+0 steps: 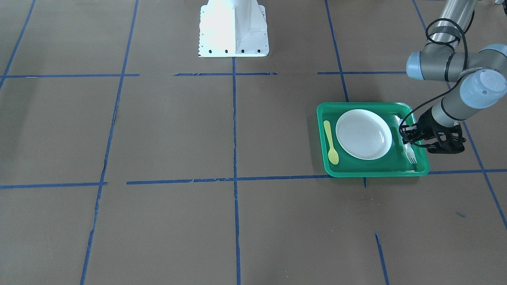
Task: Place fork
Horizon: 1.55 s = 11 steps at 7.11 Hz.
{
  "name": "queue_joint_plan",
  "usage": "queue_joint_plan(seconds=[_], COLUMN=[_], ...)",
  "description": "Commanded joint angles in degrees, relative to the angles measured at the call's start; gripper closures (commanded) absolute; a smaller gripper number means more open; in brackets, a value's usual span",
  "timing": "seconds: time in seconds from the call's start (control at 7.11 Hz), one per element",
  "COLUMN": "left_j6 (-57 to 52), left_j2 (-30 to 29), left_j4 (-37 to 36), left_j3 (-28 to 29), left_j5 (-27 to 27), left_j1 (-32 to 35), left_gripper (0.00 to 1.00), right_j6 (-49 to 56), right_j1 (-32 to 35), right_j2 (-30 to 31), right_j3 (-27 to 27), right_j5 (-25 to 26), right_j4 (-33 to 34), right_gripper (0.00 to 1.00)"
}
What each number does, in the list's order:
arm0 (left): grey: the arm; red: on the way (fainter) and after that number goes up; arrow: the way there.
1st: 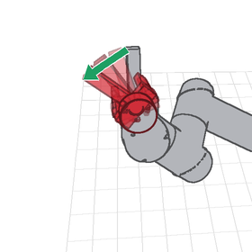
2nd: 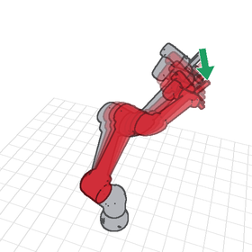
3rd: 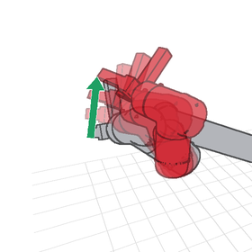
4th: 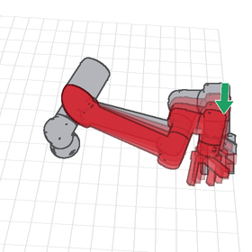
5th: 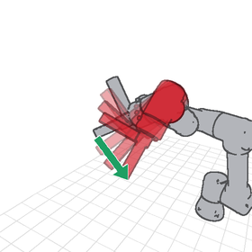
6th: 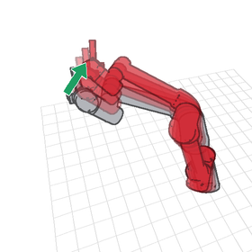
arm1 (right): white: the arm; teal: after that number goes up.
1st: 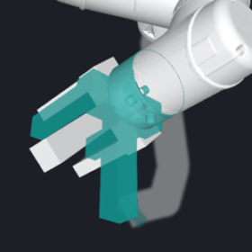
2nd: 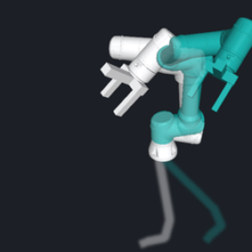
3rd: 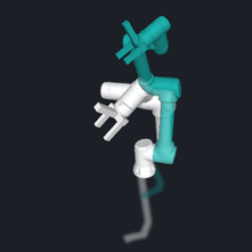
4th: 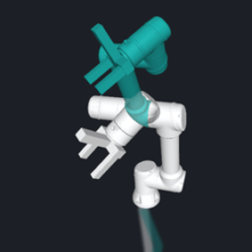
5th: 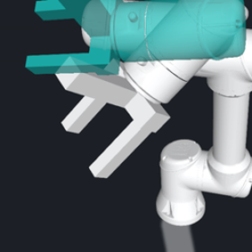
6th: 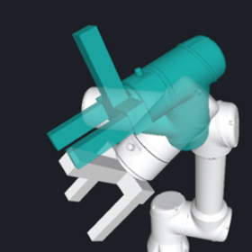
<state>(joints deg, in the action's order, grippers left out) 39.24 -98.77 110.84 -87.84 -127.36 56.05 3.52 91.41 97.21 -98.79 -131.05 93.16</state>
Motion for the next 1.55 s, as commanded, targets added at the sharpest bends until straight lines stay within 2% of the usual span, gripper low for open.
queue_joint_plan(seconds=[0.0, 0.42, 0.56, 0.7, 0.84, 0.98, 1.12, 1.27, 1.41], left_j6=[-0.73, -1.26, -5.79, -15.93, -24.56, -35.35, -41.72, -47.44, -53.07], left_j2=[0.15, 0.15, 0.15, 0.85, 0.51, 0.42, 1.03, 2.42, 2.44], left_j4=[0.08, -0.1, -0.88, -4.46, -12.24, -15.88, -16.18, -20.36, -22.84], left_j3=[0.04, -0.66, -1.79, -1.8, -1.72, -1.54, -1.28, -1.19, -0.41], left_j5=[-0.43, -3.83, -4.2, -4.21, -3.95, -4.21, -4.21, -4.03, -4.03], left_j1=[-0.07, 1.76, 6.91, 10.97, 15.18, 21.75, 27.82, 31.89, 36.36], left_gripper=[0.49, 0.5, 0.5, 0.5, 0.48, 0.34, 0.18, 0.12, 0.0], right_j6=[-0.09, 0.0, 0.0, 0.0, 0.0, 0.0, -0.09, 0.0, -0.09], right_j1=[0.0, 0.0, 0.0, 0.0, 0.0, 0.0, 0.0, 0.0, 0.0], right_j2=[0.0, 0.0, 0.0, 0.0, 0.0, 0.0, 0.0, 0.0, 0.0], right_j3=[0.0, 0.0, 0.0, 0.0, 0.0, 0.0, 0.0, 0.0, 0.0], right_j5=[0.0, 0.0, 0.0, 0.0, 0.0, 0.0, 0.0, 0.0, 0.0], right_j4=[0.0, 0.0, 0.0, 0.0, 0.0, 0.0, 0.0, 0.0, 0.0], right_gripper=[0.0, 0.0, 0.0, 0.0, 0.0, 0.0, 0.0, 0.0, 0.0])
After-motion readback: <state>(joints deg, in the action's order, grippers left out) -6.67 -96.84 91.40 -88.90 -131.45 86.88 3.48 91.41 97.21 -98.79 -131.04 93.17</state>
